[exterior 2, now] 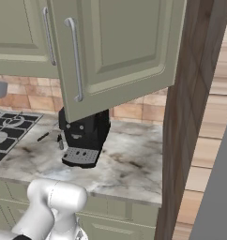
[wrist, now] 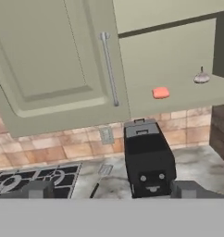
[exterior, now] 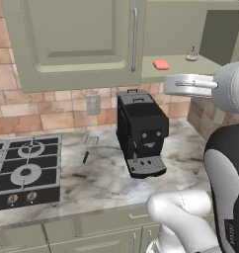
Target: Pick the bar soap and bar soap from the cabinet and place them on the counter.
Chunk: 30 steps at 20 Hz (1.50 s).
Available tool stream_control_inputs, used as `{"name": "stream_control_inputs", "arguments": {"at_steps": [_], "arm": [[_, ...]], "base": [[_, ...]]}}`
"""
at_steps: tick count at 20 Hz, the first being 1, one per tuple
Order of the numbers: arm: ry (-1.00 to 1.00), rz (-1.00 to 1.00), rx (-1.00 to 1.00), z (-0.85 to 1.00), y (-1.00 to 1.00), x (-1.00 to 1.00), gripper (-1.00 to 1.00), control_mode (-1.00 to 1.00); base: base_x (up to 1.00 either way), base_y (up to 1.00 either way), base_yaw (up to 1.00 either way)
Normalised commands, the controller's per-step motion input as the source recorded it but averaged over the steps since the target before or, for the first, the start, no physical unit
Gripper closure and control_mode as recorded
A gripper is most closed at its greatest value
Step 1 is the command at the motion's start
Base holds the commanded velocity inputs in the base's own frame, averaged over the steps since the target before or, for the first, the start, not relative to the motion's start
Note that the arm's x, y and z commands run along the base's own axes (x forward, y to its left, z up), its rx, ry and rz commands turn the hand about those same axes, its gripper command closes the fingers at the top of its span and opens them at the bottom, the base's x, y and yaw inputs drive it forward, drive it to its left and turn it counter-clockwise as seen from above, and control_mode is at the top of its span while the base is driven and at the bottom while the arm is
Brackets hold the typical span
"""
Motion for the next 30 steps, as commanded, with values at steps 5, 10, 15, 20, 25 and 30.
{"name": "stream_control_inputs", "arguments": {"at_steps": [5, 10, 15, 20, 25, 30], "arm": [[0.04, 0.00, -0.16, 0.00, 0.05, 0.16, -1.00, -1.00], [0.08, -0.02, -0.22, 0.00, 0.04, 0.24, -1.00, -1.00], [0.13, -0.03, -0.26, -0.02, 0.03, 0.29, -1.00, -1.00], [0.10, -0.03, -0.27, -0.06, 0.05, 0.32, -1.00, -1.00], [0.05, -0.01, -0.22, -0.16, 0.02, 0.38, -1.00, -1.00], [0.00, 0.00, -0.14, -0.09, 0.02, 0.46, -1.00, -1.00]], "base": [[0.00, 0.00, 0.00], [0.00, 0.00, 0.00], [0.00, 0.00, 0.00], [0.00, 0.00, 0.00], [0.00, 0.00, 0.00], [0.00, 0.00, 0.00]]}}
